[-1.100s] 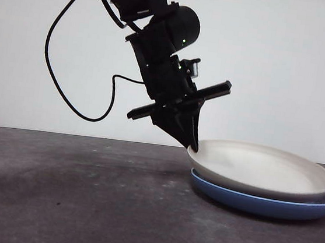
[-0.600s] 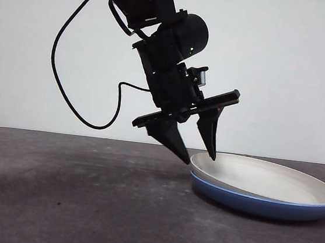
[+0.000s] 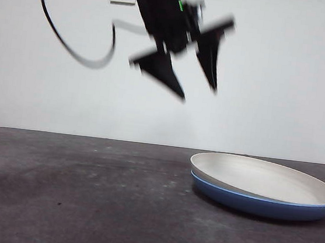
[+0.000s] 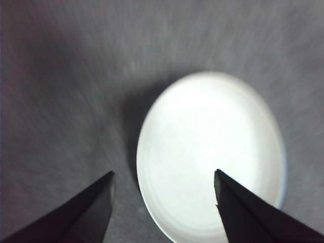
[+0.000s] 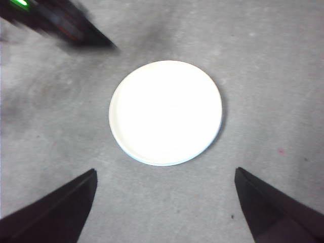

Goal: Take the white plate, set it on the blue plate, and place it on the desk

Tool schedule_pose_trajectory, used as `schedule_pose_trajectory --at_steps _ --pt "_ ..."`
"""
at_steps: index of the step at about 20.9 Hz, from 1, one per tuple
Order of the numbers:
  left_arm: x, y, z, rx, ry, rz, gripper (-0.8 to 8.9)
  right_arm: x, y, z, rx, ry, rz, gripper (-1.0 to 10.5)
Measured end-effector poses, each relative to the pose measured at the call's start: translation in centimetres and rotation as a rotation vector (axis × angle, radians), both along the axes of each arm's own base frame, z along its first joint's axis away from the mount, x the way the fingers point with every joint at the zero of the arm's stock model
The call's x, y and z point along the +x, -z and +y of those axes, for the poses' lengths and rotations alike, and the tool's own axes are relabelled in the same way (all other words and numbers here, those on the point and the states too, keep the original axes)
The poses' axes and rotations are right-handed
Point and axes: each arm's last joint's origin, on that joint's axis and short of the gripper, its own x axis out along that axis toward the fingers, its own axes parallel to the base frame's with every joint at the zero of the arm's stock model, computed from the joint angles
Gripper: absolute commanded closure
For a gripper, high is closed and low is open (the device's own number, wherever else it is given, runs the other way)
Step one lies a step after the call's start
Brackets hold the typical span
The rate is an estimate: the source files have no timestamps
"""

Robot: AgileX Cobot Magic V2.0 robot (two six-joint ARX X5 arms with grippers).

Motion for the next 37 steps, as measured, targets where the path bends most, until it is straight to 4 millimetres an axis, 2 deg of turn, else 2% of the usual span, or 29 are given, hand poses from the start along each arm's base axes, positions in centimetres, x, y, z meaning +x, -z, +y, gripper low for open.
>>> schedule_pose_trajectory --at_steps 2,4,8,11,18,22,31,34,37 --pt "-1.0 -4.0 2.3 -0.052 -0.020 -0.081 4.99 0.0 0.0 0.0 -0.003 0.004 0.000 5.1" --pt "-2.2 -6.9 4.7 -0.063 -0.035 -0.129 5.01 0.0 0.0 0.0 -0.003 0.004 0.000 5.1" --pt "-5.0 -9.7 8.8 -0.040 -0.048 -0.170 5.02 0.0 0.0 0.0 -0.003 0.004 0.000 5.1" --pt "-7.8 -9.3 11.2 -0.021 -0.031 -0.170 5.02 0.2 0.0 0.0 -0.005 0.005 0.007 5.1" --pt "-14.9 -5.7 14.8 -0.110 0.146 -0.114 5.02 1.0 0.2 0.1 -0.007 0.004 0.039 5.1" --pt "-17.2 -4.2 15.7 -0.181 0.276 -0.059 5.02 1.1 0.2 0.1 -0.006 0.004 0.041 5.1" --pt "-17.8 -4.3 15.9 -0.190 0.318 -0.066 5.02 1.6 0.4 0.1 0.009 0.019 0.074 5.1" --pt "-17.8 -4.3 15.9 -0.190 0.318 -0.067 5.02 2.8 1.5 0.2 0.020 0.034 0.117 5.1" --pt "-17.8 -4.3 15.9 -0.189 0.320 -0.068 5.02 4.8 3.6 0.4 0.038 0.056 0.168 5.1"
